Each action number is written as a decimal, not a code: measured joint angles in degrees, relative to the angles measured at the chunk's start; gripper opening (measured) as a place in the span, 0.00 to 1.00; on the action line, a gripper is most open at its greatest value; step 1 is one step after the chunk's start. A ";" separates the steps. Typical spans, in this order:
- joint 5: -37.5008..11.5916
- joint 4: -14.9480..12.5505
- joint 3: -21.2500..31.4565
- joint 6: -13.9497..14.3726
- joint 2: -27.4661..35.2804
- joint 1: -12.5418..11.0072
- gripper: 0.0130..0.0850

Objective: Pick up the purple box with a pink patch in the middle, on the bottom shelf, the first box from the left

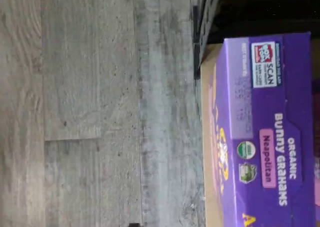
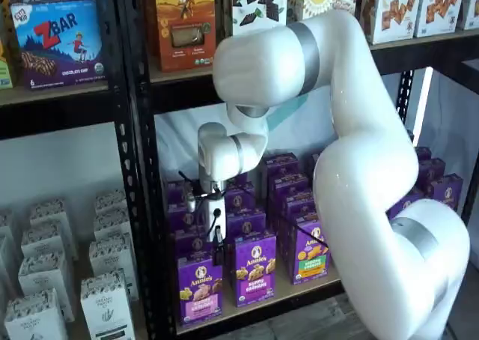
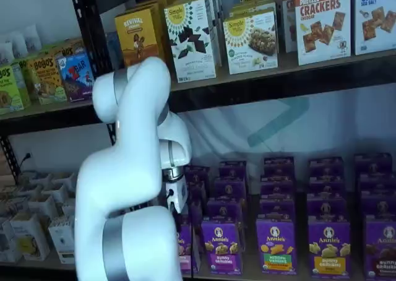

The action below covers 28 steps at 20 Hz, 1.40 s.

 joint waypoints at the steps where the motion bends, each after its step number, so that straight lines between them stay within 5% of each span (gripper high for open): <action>1: -0.39 0.01 -0.26 0.10 0.37 0.12 1.00; 28: -5.24 -2.09 -4.02 2.88 7.51 1.25 1.00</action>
